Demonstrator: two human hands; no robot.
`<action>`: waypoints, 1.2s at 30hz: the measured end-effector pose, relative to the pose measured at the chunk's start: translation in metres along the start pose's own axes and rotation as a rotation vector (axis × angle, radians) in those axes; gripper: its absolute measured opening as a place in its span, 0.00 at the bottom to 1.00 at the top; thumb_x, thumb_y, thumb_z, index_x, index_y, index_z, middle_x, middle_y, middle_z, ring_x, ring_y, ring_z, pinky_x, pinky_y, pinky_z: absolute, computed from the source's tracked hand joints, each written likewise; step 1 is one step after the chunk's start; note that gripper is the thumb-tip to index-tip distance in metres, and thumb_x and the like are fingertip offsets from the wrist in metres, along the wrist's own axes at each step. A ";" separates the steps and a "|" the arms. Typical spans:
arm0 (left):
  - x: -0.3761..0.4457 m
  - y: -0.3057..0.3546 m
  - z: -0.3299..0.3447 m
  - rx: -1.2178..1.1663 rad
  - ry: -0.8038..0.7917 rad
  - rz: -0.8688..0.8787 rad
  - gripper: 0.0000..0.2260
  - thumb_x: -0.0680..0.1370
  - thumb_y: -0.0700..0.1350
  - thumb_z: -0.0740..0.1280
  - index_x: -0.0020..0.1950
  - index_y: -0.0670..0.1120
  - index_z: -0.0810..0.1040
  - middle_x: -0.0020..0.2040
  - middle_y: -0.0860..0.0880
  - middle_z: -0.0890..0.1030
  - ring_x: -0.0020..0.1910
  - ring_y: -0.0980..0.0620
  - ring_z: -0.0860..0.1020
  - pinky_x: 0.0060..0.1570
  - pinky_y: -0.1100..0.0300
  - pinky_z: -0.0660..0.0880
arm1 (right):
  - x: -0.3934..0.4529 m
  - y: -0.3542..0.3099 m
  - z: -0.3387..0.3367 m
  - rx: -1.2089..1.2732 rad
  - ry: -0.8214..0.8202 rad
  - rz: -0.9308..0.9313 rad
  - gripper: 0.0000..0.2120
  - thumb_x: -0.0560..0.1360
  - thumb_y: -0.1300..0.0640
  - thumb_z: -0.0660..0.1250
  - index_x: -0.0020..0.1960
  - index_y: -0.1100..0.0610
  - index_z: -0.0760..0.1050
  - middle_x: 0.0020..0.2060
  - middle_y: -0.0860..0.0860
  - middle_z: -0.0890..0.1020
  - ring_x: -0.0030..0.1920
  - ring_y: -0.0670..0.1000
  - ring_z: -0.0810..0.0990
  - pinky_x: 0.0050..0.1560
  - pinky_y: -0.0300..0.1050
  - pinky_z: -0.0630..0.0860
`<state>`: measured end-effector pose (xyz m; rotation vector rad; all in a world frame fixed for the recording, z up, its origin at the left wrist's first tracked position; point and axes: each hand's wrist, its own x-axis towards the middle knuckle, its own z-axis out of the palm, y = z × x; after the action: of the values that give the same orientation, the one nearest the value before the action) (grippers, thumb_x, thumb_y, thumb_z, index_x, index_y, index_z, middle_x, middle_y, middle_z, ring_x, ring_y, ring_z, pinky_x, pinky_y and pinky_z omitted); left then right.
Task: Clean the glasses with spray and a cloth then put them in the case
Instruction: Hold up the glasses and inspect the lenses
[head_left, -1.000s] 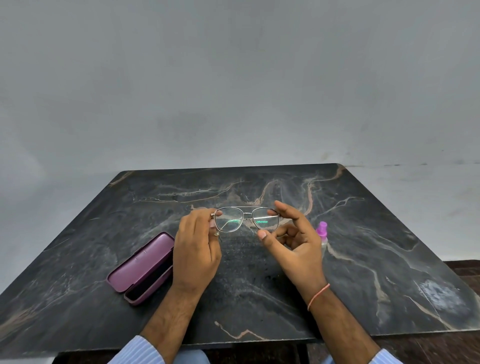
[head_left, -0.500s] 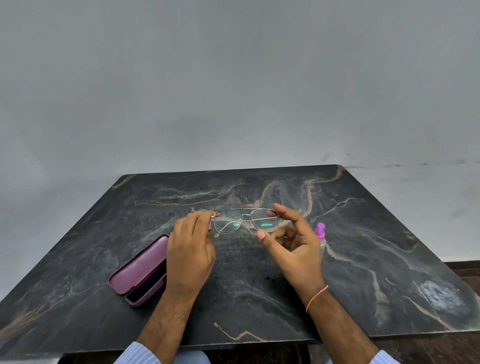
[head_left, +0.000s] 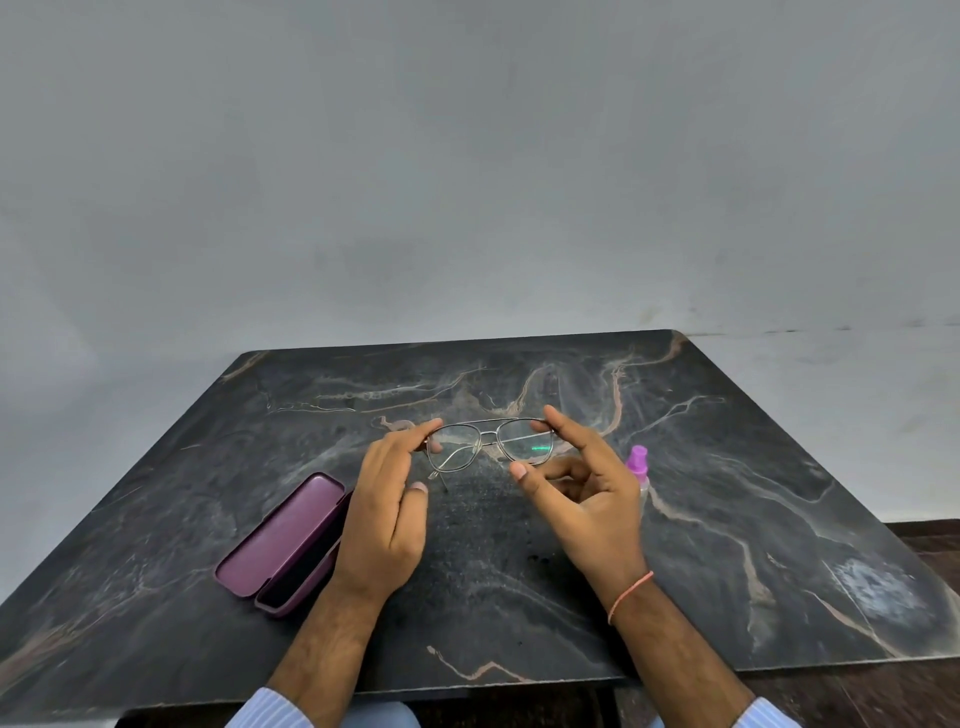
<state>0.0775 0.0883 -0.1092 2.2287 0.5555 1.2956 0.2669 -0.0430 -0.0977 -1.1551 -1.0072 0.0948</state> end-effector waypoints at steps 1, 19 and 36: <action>-0.001 0.001 -0.001 -0.016 -0.009 0.008 0.29 0.78 0.42 0.60 0.80 0.53 0.74 0.67 0.60 0.79 0.71 0.48 0.76 0.74 0.48 0.72 | 0.000 -0.001 0.000 -0.005 -0.002 -0.003 0.29 0.74 0.41 0.80 0.73 0.38 0.78 0.66 0.46 0.85 0.41 0.53 0.89 0.42 0.61 0.87; 0.007 -0.004 0.005 0.072 0.063 0.112 0.23 0.82 0.58 0.73 0.76 0.52 0.78 0.65 0.62 0.79 0.68 0.56 0.78 0.66 0.49 0.79 | -0.003 -0.003 -0.001 0.009 -0.060 0.061 0.34 0.72 0.49 0.83 0.75 0.37 0.76 0.67 0.45 0.85 0.41 0.53 0.88 0.43 0.52 0.88; 0.006 -0.002 0.012 0.014 0.061 0.122 0.22 0.82 0.57 0.74 0.74 0.52 0.79 0.66 0.65 0.79 0.69 0.57 0.78 0.67 0.52 0.78 | 0.001 -0.007 0.020 0.290 -0.171 0.451 0.08 0.76 0.58 0.80 0.55 0.52 0.89 0.49 0.58 0.90 0.37 0.54 0.85 0.36 0.47 0.84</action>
<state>0.0908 0.0903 -0.1117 2.2710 0.4577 1.4293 0.2509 -0.0316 -0.0913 -1.0990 -0.8318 0.6869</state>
